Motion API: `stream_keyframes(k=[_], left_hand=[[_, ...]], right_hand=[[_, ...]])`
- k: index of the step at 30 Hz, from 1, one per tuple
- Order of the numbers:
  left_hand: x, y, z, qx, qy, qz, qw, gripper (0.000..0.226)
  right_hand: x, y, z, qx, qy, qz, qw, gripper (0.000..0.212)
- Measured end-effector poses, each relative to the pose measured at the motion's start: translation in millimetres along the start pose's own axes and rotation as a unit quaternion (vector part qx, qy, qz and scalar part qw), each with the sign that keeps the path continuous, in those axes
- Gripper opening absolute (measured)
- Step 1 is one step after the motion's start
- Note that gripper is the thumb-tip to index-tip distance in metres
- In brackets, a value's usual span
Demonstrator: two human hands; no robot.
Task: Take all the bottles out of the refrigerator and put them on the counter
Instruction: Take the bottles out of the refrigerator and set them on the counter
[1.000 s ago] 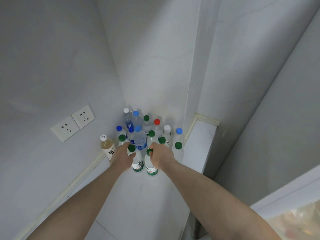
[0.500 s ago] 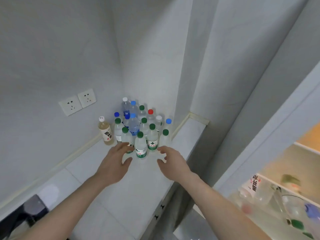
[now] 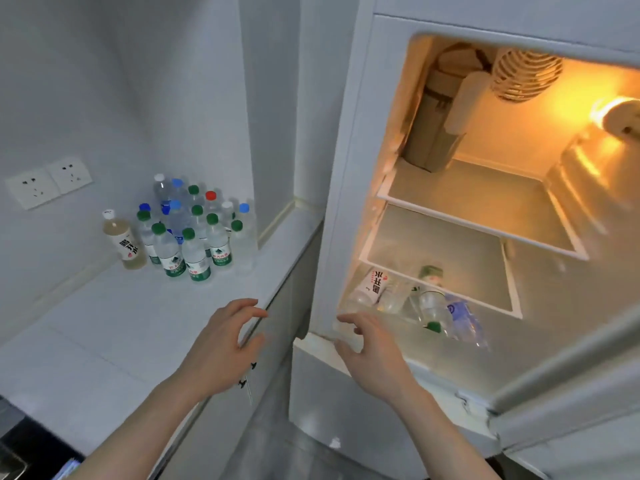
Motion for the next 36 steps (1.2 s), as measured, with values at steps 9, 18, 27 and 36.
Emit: stream_keyframes(k=[9, 18, 27, 36], left_hand=[[30.8, -103.0, -48.8, -0.029, 0.093, -0.122, 0.988, 0.032], [61.2, -161.7, -126.2, -0.027, 0.158, -0.157, 0.975, 0.041], [112.9, -206.1, -176.1, 0.051, 0.166, -0.086, 0.981, 0.036], [141.2, -254.4, -229.0, 0.156, 0.209, -0.012, 0.965, 0.038]], right_hand=[[-54.3, -56.1, 69.2, 0.006, -0.116, -0.078, 0.990, 0.037], [-79.4, -110.0, 119.2, -0.025, -0.132, -0.130, 0.982, 0.040], [-32.9, -175.4, 167.9, -0.033, -0.077, -0.142, 0.986, 0.041], [21.6, -252.4, 175.2, -0.092, 0.000, -0.205, 0.974, 0.026]])
Point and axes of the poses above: each hand's wrist, its own x-axis towards the middle knuckle, its own z-axis out of the back of the hand, y = z × x, the point moved 5 cm from there along x, towards the middle knuckle, and after that the axes turned 5 degrees about x, right-handed, at the moved point
